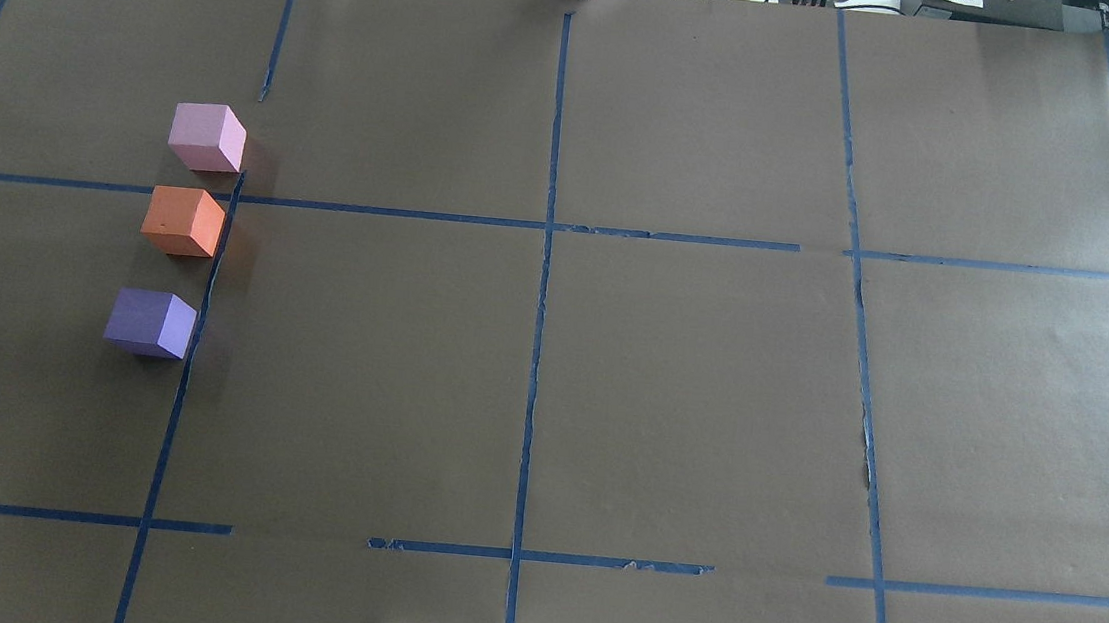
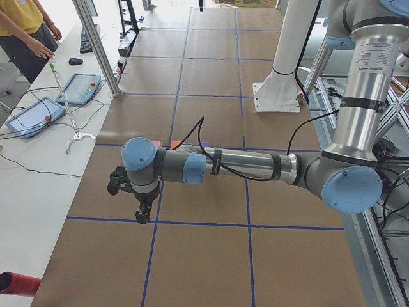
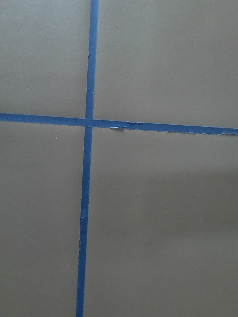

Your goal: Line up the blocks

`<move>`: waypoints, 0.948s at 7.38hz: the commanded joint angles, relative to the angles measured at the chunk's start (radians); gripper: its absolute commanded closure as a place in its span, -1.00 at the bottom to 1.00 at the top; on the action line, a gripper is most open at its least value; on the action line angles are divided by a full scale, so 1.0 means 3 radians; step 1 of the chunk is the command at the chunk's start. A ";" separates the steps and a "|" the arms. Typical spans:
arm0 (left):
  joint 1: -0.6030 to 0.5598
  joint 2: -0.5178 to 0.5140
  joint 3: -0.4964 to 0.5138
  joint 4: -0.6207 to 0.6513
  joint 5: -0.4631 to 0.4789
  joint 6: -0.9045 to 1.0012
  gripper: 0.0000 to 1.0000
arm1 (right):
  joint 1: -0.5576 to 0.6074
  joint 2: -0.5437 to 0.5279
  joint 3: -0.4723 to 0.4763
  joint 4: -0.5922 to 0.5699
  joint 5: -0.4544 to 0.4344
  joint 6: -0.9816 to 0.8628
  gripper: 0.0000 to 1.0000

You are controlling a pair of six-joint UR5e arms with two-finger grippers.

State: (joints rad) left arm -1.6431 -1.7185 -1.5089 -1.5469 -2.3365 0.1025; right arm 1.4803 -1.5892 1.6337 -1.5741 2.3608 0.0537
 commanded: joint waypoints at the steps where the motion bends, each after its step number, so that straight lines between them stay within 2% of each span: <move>1: -0.0056 -0.0004 0.0023 0.0186 -0.0004 -0.0004 -0.98 | 0.0000 0.0000 0.0000 -0.0004 0.0000 0.0000 -1.00; 3: -0.0051 0.0027 0.0014 0.0161 0.0001 -0.0477 -1.00 | 0.0000 0.0000 0.0000 -0.0004 0.0000 0.0000 -1.00; 7: -0.0030 0.0022 0.0008 0.0130 0.0001 -0.0475 -1.00 | 0.0000 0.0000 0.0000 -0.0004 0.0000 0.0000 -1.00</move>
State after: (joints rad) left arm -1.6538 -1.7120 -1.5056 -1.5064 -2.3366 -0.0398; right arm 1.4803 -1.5892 1.6337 -1.5754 2.3608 0.0537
